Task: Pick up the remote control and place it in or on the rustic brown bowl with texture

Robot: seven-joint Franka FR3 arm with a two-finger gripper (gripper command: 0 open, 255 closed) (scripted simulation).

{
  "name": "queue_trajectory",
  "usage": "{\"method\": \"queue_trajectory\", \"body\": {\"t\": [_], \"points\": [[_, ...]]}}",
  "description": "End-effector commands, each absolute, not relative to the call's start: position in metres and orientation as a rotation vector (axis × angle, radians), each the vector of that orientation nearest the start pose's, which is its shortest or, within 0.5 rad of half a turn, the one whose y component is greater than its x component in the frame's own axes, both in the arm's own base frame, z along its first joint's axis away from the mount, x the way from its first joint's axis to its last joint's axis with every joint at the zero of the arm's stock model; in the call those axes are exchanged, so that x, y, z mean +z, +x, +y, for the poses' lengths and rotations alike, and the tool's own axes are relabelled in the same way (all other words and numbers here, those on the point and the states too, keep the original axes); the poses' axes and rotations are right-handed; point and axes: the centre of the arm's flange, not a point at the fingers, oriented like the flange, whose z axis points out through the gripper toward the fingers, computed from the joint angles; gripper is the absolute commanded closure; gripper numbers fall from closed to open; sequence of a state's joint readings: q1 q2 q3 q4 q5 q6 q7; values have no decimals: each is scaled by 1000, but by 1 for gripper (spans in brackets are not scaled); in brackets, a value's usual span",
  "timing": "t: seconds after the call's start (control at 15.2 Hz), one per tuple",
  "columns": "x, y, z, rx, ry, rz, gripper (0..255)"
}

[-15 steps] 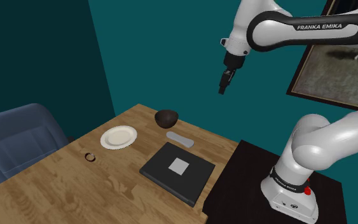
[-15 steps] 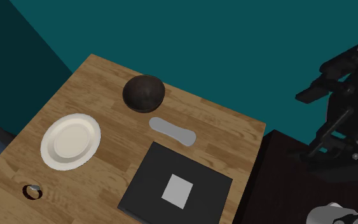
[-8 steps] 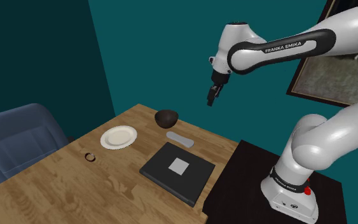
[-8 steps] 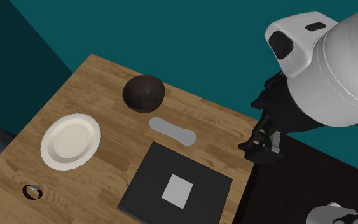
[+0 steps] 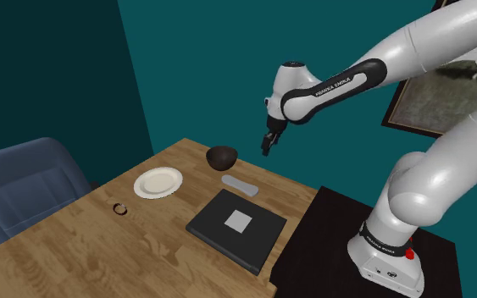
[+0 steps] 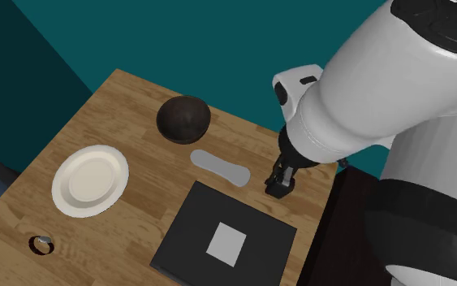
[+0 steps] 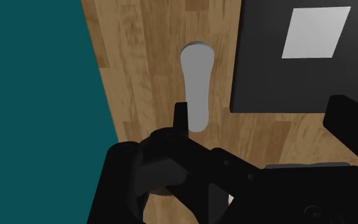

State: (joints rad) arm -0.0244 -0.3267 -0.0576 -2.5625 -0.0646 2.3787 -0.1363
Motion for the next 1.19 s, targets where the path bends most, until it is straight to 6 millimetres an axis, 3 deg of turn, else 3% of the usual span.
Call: {"method": "queue_trajectory", "body": {"t": [0.0, 1.12], "points": [[372, 447, -37, -224, -3173, -151, 0], [179, 559, -55, -219, -3163, -88, 0]]}}
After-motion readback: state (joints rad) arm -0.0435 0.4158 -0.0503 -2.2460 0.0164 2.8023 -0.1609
